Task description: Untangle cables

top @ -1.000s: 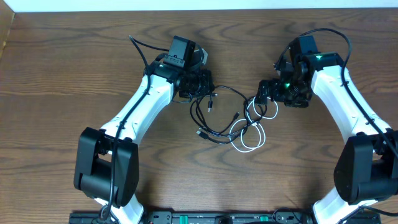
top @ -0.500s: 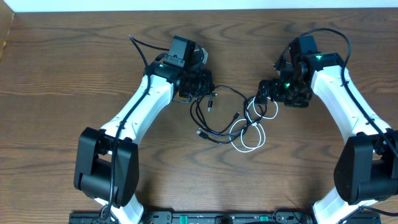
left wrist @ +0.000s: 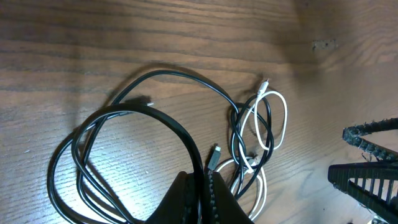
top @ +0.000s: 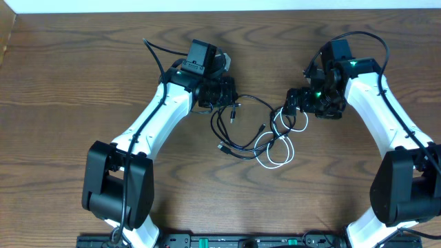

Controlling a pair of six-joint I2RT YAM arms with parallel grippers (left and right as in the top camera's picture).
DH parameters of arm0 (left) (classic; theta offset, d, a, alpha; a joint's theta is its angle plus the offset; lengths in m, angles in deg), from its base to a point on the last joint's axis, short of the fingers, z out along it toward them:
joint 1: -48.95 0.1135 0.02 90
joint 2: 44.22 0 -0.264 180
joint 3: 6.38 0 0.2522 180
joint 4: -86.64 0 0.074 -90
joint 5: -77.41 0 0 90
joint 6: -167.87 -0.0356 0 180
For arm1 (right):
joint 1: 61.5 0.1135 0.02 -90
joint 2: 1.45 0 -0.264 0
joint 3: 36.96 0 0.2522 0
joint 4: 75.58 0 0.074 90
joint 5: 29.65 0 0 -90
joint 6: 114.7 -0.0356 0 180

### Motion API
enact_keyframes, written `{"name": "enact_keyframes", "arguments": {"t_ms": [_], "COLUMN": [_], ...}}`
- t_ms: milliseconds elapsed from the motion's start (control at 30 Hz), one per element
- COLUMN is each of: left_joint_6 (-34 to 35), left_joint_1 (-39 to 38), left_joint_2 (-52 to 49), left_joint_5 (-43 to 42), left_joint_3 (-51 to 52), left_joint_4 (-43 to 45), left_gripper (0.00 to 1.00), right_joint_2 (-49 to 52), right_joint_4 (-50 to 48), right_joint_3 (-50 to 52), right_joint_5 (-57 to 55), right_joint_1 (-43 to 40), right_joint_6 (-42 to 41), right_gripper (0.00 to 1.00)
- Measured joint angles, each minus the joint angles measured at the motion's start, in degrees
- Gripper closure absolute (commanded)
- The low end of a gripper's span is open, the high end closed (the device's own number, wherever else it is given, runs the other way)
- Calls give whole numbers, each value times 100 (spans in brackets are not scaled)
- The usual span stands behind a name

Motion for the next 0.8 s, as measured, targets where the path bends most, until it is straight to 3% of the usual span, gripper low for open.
{"name": "enact_keyframes", "arguments": {"t_ms": [800], "left_joint_6": [-111], "left_joint_1": [0], "left_joint_2": [0], "left_joint_5": [0], "left_joint_3": [0], "left_joint_4": [-199], "left_gripper": [93], "right_joint_2": [0], "right_joint_4": [0], "right_joint_3": [0], "right_joint_5": [0], "right_joint_1": [0], "right_joint_6": [0], "right_gripper": [1]}}
